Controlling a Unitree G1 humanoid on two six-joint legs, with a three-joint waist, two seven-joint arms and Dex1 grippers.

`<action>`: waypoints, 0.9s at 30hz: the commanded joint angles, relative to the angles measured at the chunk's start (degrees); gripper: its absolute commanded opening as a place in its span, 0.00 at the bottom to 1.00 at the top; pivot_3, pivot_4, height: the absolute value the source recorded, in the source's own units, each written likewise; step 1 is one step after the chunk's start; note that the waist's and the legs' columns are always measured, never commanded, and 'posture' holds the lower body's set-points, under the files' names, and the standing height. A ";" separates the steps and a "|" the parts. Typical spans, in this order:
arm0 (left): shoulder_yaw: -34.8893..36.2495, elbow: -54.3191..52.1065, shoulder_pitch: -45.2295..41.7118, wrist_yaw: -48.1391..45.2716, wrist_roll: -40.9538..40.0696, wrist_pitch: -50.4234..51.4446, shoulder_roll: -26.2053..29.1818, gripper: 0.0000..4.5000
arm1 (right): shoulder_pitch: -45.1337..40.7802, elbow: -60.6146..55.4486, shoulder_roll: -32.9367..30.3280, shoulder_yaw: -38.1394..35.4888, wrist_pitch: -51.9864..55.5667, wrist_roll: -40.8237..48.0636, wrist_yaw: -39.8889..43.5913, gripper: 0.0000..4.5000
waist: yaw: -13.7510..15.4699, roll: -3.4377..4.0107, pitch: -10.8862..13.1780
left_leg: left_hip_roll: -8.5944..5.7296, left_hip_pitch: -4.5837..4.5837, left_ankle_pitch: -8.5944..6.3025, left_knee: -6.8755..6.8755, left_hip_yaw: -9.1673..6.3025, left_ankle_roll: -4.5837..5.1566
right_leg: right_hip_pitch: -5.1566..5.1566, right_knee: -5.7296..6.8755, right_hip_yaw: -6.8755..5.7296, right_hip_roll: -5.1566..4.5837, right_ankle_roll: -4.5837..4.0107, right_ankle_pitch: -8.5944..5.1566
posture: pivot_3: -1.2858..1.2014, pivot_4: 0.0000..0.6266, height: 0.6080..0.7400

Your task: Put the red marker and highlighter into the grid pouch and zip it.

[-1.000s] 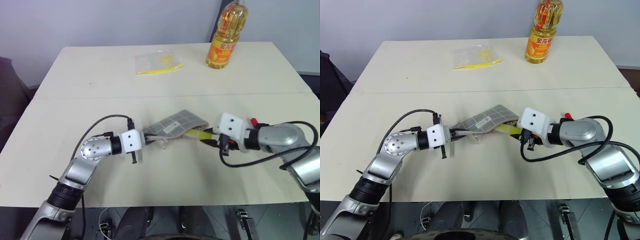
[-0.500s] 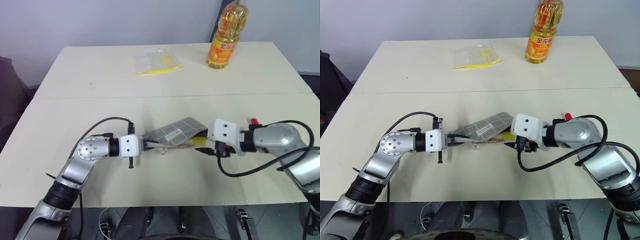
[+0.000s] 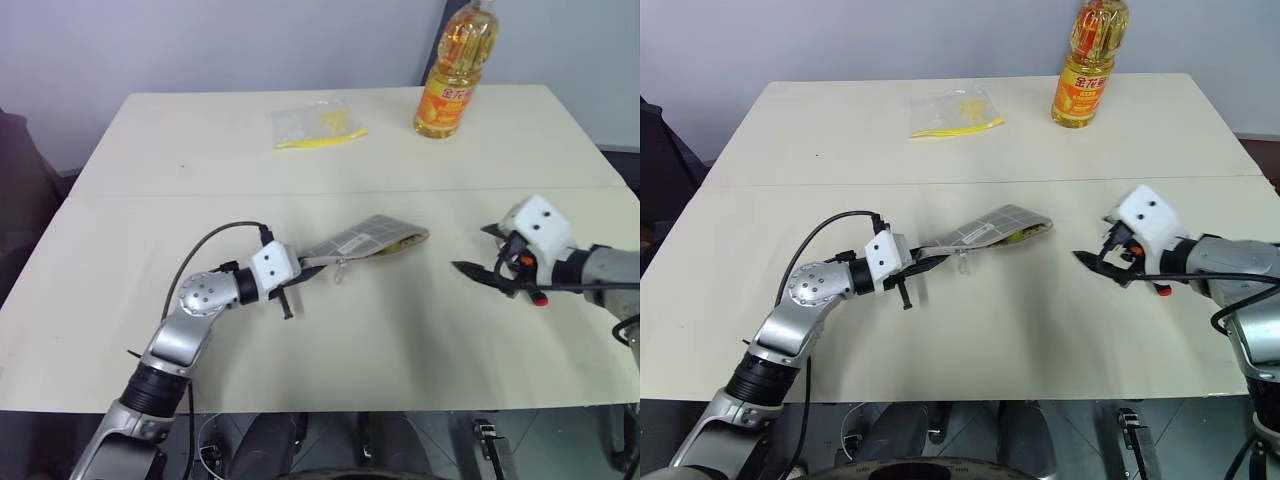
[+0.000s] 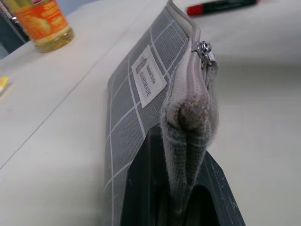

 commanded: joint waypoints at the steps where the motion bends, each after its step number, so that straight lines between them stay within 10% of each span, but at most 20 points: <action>1: -1.38 0.68 -1.30 2.83 0.92 0.93 -2.75 0.00 | 1.17 4.80 3.06 -3.54 2.18 -2.39 -6.96 0.95 | -0.04 0.00 0.00 | 0.00 0.00 0.00 0.00 0.00 0.00 | 0.00 0.00 0.00 0.00 0.00 0.00 | 0.52 0.24 1.00; 10: -2.21 2.86 -2.95 5.84 2.07 0.88 -6.51 0.00 | 3.55 7.78 9.58 -9.11 10.28 0.15 -12.22 0.95 | -0.02 0.02 -0.02 | 0.00 0.09 0.02 0.06 0.01 -0.01 | 0.07 0.14 0.00 0.03 0.00 0.00 | 0.52 0.24 1.00; 19: -0.72 4.97 -4.09 5.28 0.63 0.21 -6.39 0.00 | 4.46 3.59 9.87 -11.40 11.87 2.81 -12.47 0.08 | -0.08 0.02 -0.03 | 0.00 0.11 0.02 0.09 0.01 0.00 | 0.11 0.14 0.00 0.03 0.01 0.00 | 0.52 0.24 1.00; 27: 0.84 6.77 -5.78 3.43 -1.25 -0.27 -5.17 0.00 | 8.01 -12.36 1.63 -8.62 2.60 5.62 -0.93 0.07 | -0.30 0.09 -0.03 | 0.03 0.10 0.02 0.06 0.04 0.00 | 0.04 0.17 -0.01 0.06 0.01 0.00 | 0.52 0.24 1.00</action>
